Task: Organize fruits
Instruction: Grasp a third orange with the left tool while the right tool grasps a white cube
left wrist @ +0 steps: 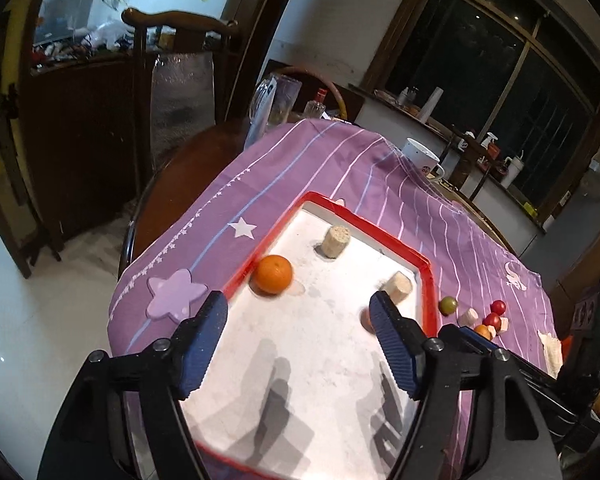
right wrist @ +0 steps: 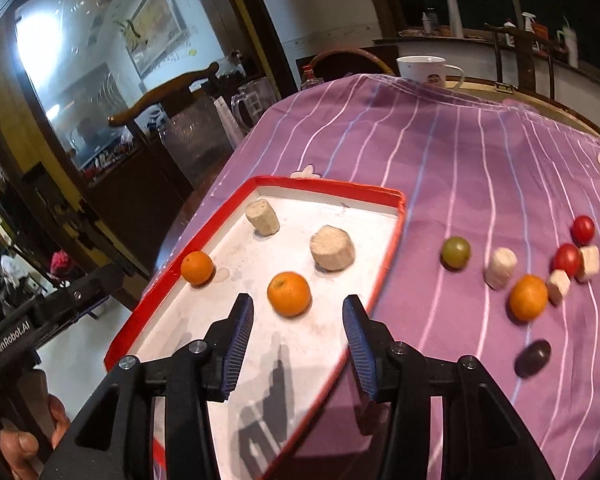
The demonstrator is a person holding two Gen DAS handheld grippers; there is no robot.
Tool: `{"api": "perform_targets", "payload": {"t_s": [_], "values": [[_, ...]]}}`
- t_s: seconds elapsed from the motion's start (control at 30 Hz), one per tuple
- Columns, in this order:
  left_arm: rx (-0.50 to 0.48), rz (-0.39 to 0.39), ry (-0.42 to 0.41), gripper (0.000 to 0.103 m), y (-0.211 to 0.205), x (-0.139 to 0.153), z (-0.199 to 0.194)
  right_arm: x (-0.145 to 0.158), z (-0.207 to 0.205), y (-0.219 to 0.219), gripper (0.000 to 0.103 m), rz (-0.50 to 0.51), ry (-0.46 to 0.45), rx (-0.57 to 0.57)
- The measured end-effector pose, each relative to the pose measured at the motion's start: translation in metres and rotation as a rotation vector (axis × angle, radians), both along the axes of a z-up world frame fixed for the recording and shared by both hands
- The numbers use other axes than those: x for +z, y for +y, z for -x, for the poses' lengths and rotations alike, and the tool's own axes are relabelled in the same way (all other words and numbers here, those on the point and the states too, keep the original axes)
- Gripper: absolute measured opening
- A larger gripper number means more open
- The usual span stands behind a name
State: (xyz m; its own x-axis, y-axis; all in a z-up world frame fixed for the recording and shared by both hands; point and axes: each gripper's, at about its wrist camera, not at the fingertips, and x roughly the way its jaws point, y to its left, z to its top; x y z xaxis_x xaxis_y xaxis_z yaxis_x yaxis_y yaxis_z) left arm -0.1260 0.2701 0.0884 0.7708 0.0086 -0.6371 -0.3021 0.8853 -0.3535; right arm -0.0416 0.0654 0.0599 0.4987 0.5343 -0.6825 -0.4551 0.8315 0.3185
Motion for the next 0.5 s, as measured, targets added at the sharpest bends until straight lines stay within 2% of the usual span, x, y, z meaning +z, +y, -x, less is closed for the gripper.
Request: {"api": "perform_targets", "payload": {"t_s": [0.2,0.37,0.5], "values": [[-0.047,-0.054,0.007,0.075,-0.049,0.012,0.000,0.004,0.015,-0.041,0.052,-0.024,-0.022,-0.017],[-0.100,-0.099,-0.011,0.078,-0.097,0.026,-0.002,0.010,0.020,-0.092,0.054,-0.063,-0.033,-0.077],[-0.123,-0.115,0.009,0.081,-0.124,0.027,-0.007,0.006,0.017,-0.136,0.056,-0.107,-0.016,-0.139]]}}
